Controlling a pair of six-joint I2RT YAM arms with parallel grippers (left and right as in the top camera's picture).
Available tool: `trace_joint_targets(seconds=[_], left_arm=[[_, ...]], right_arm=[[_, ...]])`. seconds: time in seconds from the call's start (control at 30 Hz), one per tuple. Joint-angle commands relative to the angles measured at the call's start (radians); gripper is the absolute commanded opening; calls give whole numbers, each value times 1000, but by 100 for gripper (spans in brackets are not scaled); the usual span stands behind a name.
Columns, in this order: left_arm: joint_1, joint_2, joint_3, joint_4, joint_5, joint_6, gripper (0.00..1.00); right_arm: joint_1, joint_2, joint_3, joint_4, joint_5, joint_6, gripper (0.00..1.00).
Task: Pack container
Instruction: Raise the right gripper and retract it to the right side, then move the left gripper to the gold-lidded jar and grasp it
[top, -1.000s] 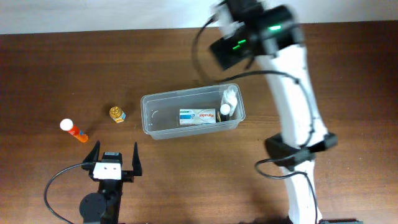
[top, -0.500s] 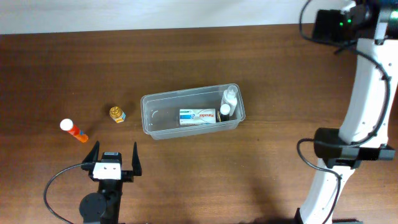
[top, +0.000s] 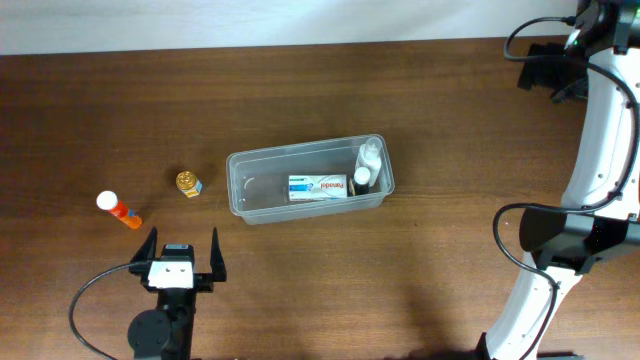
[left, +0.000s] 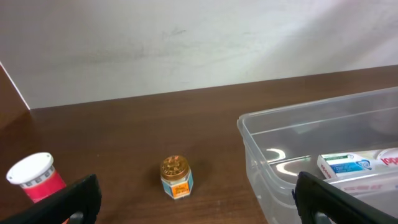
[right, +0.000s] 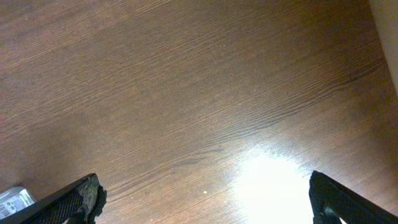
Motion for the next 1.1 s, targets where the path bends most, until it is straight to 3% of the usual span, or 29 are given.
trace_joint_targets(seconds=[0.0, 0.23, 0.43, 0.7, 0.93, 1.07], left_arm=[[7, -7, -5, 32, 2, 19, 99], [7, -6, 8, 76, 225, 19, 99], [7, 116, 201, -8, 217, 19, 99], [7, 619, 701, -268, 195, 61, 99], [7, 1121, 1230, -741, 210, 61, 99], [7, 1292, 1395, -898, 249, 61, 99]], right_arm=[[4, -9, -5, -6, -2, 13, 98], [4, -9, -5, -6, -2, 13, 98], [4, -9, -5, -6, -2, 13, 98], [4, -9, -5, -5, -2, 13, 98], [4, -9, -5, -6, -2, 13, 98], [4, -9, -5, -6, -2, 13, 98]])
